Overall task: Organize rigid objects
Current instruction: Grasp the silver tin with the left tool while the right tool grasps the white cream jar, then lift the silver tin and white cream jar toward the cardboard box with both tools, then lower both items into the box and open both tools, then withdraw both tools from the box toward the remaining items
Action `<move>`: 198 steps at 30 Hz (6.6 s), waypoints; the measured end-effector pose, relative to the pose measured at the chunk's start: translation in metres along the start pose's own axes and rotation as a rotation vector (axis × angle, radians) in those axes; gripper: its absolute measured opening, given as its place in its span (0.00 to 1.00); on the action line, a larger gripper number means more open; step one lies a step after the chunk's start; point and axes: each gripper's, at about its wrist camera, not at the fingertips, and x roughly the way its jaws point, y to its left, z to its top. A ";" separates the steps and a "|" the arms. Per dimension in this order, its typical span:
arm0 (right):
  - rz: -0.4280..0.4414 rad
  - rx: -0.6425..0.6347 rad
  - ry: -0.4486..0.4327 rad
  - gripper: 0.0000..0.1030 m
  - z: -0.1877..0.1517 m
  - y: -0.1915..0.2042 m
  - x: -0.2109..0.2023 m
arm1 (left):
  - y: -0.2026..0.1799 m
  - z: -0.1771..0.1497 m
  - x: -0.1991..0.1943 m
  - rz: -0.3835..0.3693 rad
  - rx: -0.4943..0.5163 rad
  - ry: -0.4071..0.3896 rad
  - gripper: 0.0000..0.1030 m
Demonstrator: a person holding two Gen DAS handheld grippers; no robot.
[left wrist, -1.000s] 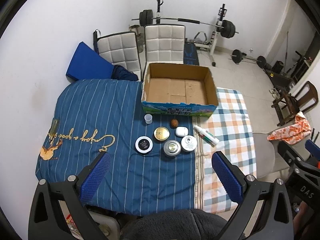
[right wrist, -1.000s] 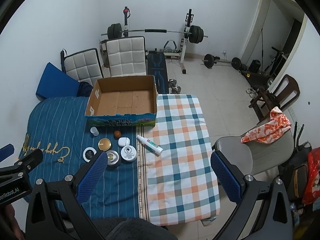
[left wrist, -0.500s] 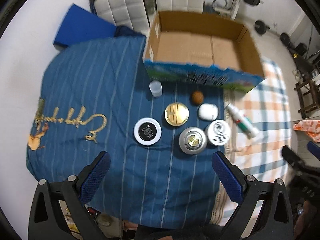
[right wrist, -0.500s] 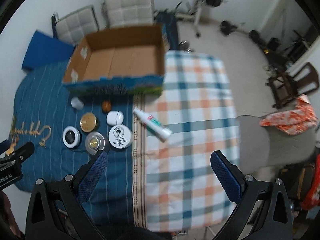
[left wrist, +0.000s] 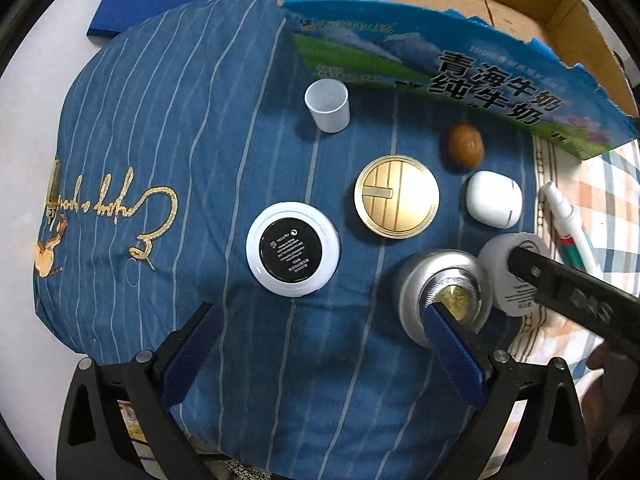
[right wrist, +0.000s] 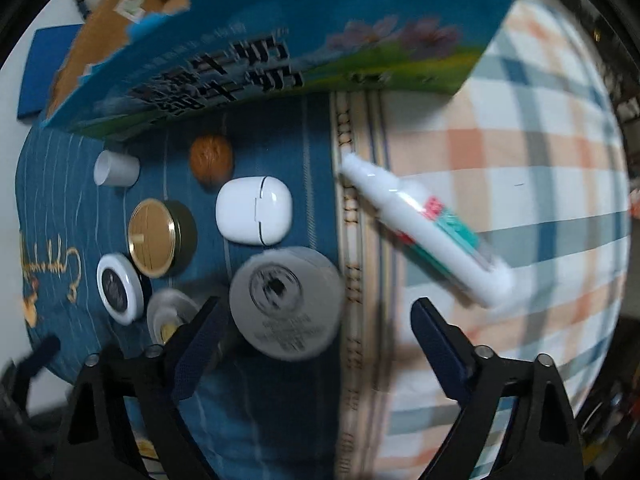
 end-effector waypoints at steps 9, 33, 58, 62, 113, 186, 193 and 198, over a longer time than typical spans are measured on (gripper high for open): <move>0.002 0.031 0.124 0.72 -0.005 0.015 0.052 | 0.001 -0.005 0.008 -0.009 -0.002 0.019 1.00; -0.067 0.047 0.220 0.72 -0.055 -0.031 0.105 | -0.069 0.016 0.068 -0.148 0.127 0.203 0.68; -0.116 0.047 0.206 0.72 -0.117 -0.029 0.119 | -0.080 -0.064 0.085 -0.140 0.143 0.193 0.70; -0.137 0.053 0.200 0.72 -0.125 -0.023 0.125 | -0.076 -0.050 0.086 -0.141 0.145 0.195 0.67; -0.059 -0.059 -0.343 0.67 0.065 0.069 -0.125 | -0.050 0.167 -0.160 -0.233 0.169 -0.413 0.67; -0.136 -0.066 -0.188 1.00 0.081 0.056 -0.031 | -0.046 0.202 -0.105 -0.200 0.090 -0.215 0.87; -0.135 -0.049 -0.296 1.00 0.053 0.078 -0.076 | -0.028 0.160 -0.138 -0.155 0.129 -0.330 0.87; -0.142 -0.055 -0.352 1.00 0.025 0.089 -0.106 | -0.015 0.130 -0.159 -0.183 0.133 -0.382 0.87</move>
